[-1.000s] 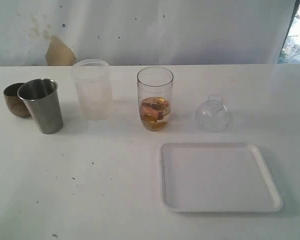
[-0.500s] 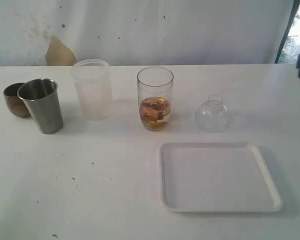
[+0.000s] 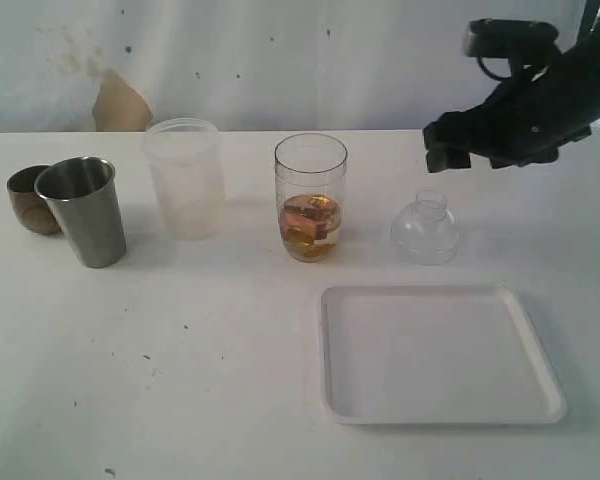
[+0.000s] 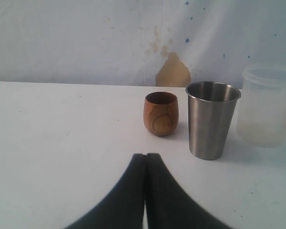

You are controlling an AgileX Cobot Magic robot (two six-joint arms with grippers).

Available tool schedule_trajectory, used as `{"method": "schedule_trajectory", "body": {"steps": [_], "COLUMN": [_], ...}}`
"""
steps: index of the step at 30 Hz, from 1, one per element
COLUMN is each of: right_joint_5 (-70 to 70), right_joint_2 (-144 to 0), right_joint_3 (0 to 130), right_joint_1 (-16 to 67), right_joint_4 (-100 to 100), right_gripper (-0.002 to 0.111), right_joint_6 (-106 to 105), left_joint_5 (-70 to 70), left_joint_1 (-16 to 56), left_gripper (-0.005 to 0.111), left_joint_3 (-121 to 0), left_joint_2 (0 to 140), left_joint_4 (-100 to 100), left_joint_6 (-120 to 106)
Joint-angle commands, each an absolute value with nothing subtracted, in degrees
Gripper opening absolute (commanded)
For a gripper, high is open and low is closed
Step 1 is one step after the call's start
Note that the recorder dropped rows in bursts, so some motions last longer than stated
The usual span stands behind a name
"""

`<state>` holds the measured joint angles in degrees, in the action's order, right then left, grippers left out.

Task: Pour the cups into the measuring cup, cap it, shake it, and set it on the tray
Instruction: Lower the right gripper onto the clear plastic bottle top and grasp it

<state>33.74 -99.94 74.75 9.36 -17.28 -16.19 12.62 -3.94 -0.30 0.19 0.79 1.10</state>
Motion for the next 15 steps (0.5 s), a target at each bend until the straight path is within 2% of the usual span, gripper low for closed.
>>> {"method": "schedule_trajectory", "body": {"steps": [1,15], "right_joint_5": [35.0,30.8], "right_joint_2": [-105.4,-115.2], "right_joint_3": [78.7,81.3], "right_joint_1": [9.7,9.8], "right_joint_4": [-14.5,-11.7], "right_gripper": [0.071,0.071], "right_joint_6": [-16.3,-15.2], "left_joint_5": [12.0,12.0], "left_joint_1": [-4.2,-4.2], "left_gripper": [0.0,0.0], "left_joint_3": [0.0,0.0], "left_joint_2": [0.0,0.0], "left_joint_4": [1.2,1.2], "left_joint_6": [1.3,1.3]}}
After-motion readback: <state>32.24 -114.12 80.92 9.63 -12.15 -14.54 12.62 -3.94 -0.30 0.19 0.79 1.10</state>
